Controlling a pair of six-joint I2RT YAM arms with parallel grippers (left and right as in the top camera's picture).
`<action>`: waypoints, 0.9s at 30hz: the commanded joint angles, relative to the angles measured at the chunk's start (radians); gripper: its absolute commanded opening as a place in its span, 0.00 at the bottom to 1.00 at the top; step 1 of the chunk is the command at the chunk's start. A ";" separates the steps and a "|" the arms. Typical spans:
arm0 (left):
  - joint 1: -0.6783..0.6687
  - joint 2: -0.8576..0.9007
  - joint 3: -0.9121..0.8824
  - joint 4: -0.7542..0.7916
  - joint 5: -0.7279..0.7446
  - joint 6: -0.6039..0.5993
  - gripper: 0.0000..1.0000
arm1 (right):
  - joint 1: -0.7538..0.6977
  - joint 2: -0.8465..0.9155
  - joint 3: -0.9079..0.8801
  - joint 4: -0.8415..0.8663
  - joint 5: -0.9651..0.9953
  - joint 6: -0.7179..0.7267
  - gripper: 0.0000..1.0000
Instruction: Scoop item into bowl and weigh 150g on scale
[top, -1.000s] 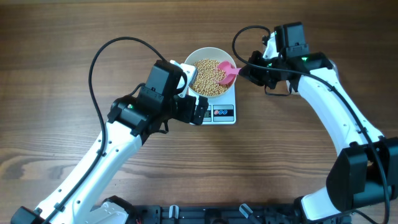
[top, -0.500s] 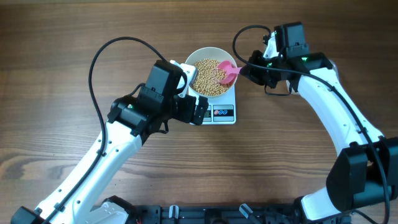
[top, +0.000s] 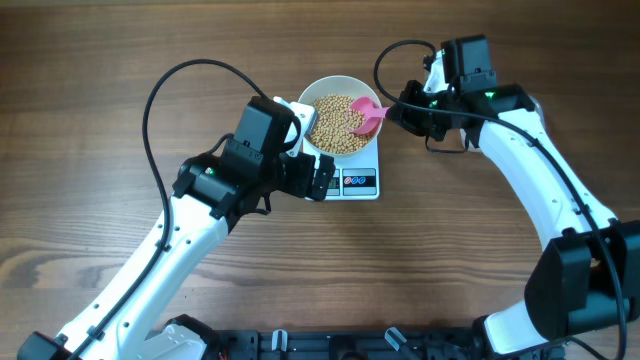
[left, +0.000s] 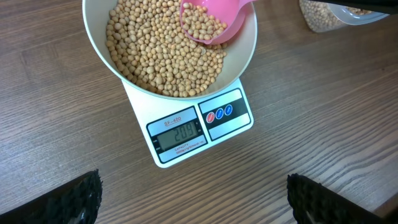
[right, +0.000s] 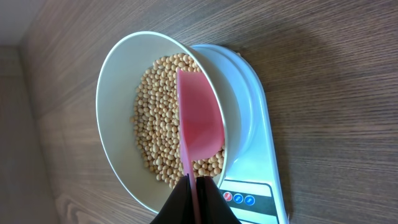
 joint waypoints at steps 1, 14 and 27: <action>0.007 -0.003 0.015 0.002 -0.006 -0.005 1.00 | -0.001 0.016 0.011 0.005 0.041 -0.021 0.04; 0.007 -0.003 0.015 0.002 -0.006 -0.005 1.00 | -0.004 0.016 0.011 0.005 0.043 -0.021 0.04; 0.007 -0.003 0.015 0.002 -0.006 -0.005 1.00 | -0.004 0.006 0.011 0.090 -0.184 -0.067 0.04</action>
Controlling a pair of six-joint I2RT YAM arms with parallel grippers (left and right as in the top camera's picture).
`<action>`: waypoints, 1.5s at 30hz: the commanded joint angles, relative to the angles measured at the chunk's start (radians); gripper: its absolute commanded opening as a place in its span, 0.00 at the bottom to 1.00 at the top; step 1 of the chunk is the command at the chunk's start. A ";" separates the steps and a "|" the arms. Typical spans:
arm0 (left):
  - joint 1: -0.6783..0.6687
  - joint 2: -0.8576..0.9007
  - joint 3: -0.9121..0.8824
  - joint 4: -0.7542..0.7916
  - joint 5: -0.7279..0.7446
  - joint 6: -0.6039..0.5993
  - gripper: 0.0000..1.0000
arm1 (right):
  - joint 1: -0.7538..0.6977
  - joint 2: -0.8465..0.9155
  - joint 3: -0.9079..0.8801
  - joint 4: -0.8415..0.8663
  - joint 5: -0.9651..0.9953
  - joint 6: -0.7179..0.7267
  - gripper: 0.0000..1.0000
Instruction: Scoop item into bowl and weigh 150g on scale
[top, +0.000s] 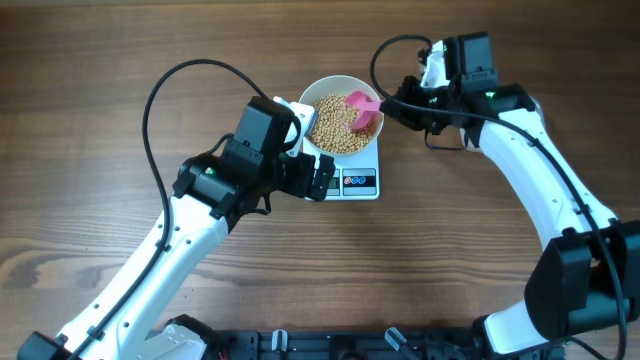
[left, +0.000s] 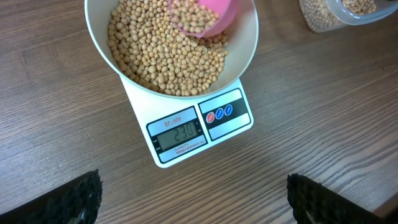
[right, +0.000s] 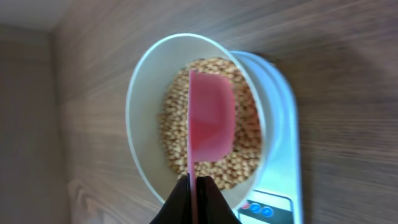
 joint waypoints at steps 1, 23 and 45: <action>0.007 -0.003 0.015 0.002 -0.006 -0.005 1.00 | -0.003 0.004 0.011 0.026 -0.101 -0.012 0.04; 0.007 -0.003 0.015 0.002 -0.006 -0.005 1.00 | -0.332 -0.145 0.011 0.340 -0.513 0.140 0.04; 0.007 -0.003 0.015 0.002 -0.006 -0.005 1.00 | -0.549 -0.145 0.011 0.423 -0.516 0.137 0.04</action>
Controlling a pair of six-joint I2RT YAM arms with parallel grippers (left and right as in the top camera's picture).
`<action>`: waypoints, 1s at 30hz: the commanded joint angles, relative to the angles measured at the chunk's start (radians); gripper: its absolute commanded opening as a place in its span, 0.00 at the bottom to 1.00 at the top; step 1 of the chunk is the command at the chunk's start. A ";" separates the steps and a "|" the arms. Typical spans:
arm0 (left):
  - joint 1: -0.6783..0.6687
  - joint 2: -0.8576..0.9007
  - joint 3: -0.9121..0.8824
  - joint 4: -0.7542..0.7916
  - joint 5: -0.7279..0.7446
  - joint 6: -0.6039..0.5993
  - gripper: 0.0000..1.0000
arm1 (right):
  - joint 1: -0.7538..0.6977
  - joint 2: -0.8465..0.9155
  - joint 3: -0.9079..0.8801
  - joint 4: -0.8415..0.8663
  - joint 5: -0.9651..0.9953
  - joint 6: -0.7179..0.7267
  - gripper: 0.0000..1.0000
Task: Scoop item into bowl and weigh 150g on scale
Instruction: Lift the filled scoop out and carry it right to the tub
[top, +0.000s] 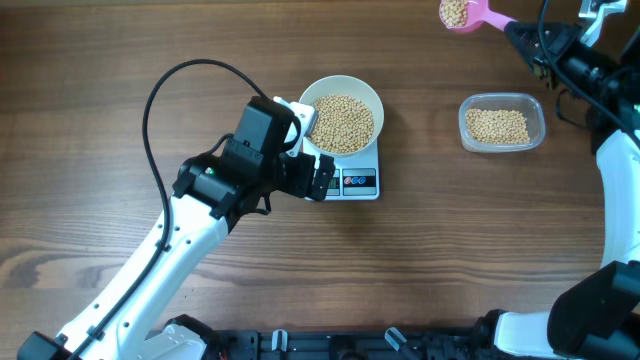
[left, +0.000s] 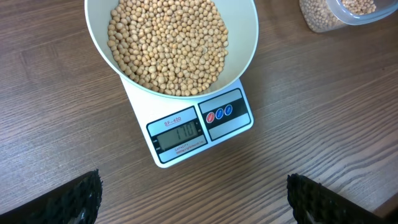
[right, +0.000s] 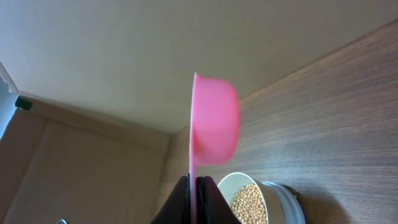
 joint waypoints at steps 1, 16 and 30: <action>0.007 -0.003 0.015 0.002 -0.006 -0.005 1.00 | -0.018 -0.016 0.012 0.002 -0.018 -0.001 0.04; 0.007 -0.003 0.015 0.002 -0.006 -0.005 1.00 | -0.027 -0.016 0.012 0.002 0.065 0.078 0.04; 0.007 -0.003 0.015 0.002 -0.006 -0.005 1.00 | -0.066 -0.016 0.012 -0.108 0.140 0.047 0.04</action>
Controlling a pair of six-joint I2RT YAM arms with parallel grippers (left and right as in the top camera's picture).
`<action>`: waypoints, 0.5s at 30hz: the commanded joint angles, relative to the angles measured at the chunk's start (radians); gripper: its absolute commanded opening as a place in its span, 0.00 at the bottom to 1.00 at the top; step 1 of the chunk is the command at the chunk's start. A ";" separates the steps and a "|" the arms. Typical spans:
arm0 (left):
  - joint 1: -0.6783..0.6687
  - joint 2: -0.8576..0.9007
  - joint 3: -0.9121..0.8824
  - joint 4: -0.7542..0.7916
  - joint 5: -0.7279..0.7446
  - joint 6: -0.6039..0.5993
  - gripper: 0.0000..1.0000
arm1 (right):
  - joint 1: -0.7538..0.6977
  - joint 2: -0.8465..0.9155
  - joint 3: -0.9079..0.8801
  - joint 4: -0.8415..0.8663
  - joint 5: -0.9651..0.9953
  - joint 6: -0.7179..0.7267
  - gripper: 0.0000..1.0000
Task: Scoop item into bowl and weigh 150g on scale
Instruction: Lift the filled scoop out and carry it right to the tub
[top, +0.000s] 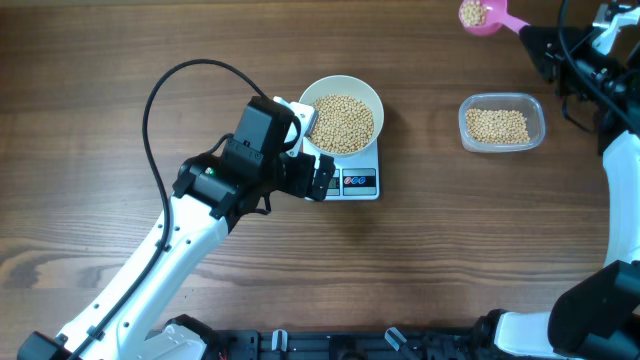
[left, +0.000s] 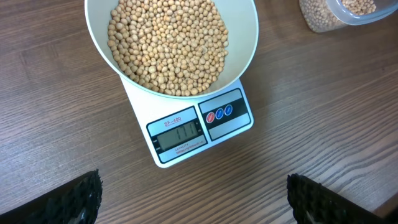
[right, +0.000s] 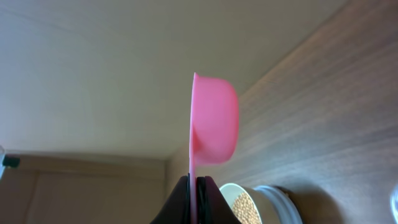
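A white bowl (top: 342, 122) heaped with soybeans sits on a white digital scale (top: 359, 183). In the left wrist view the scale display (left: 180, 132) reads about 110. My right gripper (top: 530, 36) is shut on the handle of a pink scoop (top: 480, 16), which carries some beans high at the table's far right edge. In the right wrist view the scoop (right: 214, 127) stands edge-on above the gripper (right: 194, 181). My left gripper (left: 193, 205) hangs open just in front of the scale, and only its fingertips (left: 81, 198) show.
A clear plastic tub (top: 500, 123) half full of soybeans stands to the right of the scale, below the raised scoop. The left arm's black cable (top: 160, 90) loops over the table to the left of the bowl.
The right gripper has carried the scoop with its beans slightly to the right along the far edge. The left arm, bowl and scale have not moved, and the display still shows about 110.
First the scoop lay in the bowl among the beans and the scale read 209. Then it sat deeper over the bowl's middle, reading 230. By 1.0 s ago it was raised at the far right with beans in it, and the scale read about 110.
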 joint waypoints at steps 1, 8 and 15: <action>0.007 -0.003 0.015 0.002 -0.006 -0.005 1.00 | -0.045 -0.016 0.012 -0.063 0.015 -0.101 0.04; 0.007 -0.003 0.015 0.002 -0.006 -0.005 1.00 | -0.150 -0.016 0.012 -0.227 -0.010 -0.397 0.04; 0.007 -0.003 0.015 0.002 -0.006 -0.005 1.00 | -0.189 -0.016 0.012 -0.446 0.012 -0.698 0.04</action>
